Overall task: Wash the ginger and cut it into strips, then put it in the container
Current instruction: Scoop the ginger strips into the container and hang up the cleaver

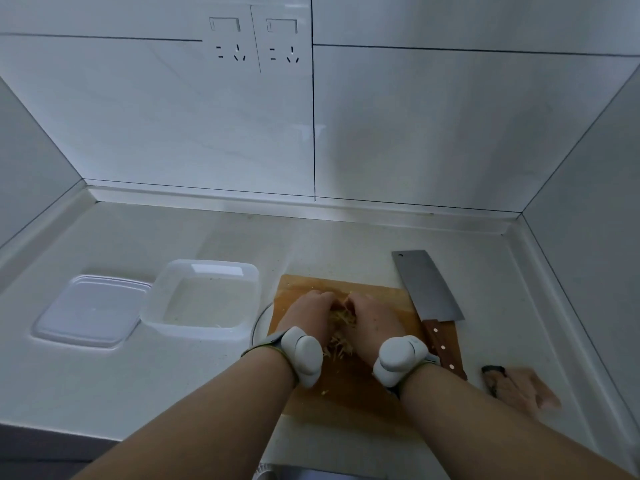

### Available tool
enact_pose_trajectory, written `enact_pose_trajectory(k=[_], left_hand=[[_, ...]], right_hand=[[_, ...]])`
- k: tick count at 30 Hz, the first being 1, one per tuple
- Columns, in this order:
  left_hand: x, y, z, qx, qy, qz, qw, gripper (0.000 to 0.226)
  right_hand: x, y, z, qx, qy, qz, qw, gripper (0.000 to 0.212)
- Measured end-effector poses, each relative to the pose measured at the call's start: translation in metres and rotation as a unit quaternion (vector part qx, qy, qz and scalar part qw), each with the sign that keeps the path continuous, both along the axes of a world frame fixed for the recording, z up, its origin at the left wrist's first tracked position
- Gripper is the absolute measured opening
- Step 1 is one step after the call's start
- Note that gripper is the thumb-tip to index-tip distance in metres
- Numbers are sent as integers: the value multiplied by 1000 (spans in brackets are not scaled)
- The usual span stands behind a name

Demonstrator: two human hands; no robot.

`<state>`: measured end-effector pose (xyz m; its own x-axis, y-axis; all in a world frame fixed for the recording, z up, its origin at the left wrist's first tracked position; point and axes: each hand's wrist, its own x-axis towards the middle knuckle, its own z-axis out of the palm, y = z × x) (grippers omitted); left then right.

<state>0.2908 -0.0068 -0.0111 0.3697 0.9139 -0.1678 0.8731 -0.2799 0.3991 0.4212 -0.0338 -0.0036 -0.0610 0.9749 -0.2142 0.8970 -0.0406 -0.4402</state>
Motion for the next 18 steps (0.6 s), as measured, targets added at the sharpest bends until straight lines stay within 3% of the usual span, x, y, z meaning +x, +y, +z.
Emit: enact_pose_trajectory(k=[5,13,16,18], left_hand=[[1,-1,25,30,-24,13,999,29],[9,-1,41,50,-17,-10,999,29],[7,0,39,13,-23,-30,999,28],[5,-2,37,5,-22,-36,999,26]], right_hand=[[4,2,23,27,-15,29,999,23],[6,-6,38,46,-40,-32,998,17],[-1,-12,36,51,-54,-53,996,23],[-4,-17,32,57,-19,-76,995,15]])
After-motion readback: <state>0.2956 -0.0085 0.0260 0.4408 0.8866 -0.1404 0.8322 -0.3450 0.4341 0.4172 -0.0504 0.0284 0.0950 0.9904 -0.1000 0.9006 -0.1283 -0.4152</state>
